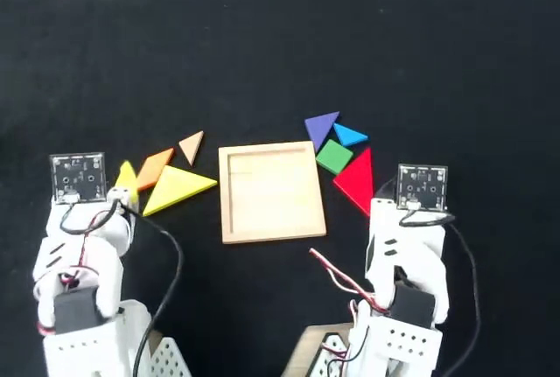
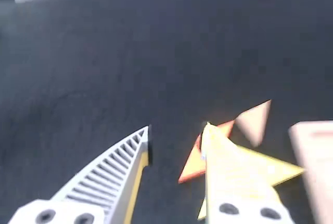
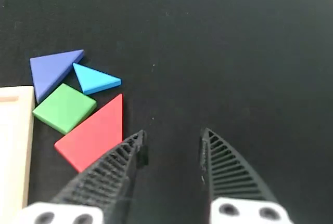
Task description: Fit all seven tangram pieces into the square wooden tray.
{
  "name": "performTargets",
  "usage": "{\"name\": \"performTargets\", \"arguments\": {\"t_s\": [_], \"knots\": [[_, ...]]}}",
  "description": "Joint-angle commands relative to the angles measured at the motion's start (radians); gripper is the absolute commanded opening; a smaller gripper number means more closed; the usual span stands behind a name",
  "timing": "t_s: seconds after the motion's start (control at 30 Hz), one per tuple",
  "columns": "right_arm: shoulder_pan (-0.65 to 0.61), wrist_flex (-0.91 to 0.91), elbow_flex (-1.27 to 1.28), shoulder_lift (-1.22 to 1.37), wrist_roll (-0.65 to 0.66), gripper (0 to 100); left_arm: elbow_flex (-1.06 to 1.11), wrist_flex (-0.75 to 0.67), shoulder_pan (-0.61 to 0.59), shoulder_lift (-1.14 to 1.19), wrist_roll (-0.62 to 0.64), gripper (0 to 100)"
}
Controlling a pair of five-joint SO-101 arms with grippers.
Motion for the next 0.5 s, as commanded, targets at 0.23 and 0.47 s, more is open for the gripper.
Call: {"name": "performTargets", "arguments": {"t_s": [0.23,0.47], "knots": [[-0.020,0.044,-0.005,-0.091,-0.017,16.7,-0.526,0.190,0.166,0.574,-0.009,18],[-0.020,0.063,-0.005,-0.091,-0.014,16.7,-0.636,0.285,0.182,1.014,-0.008,18]]}}
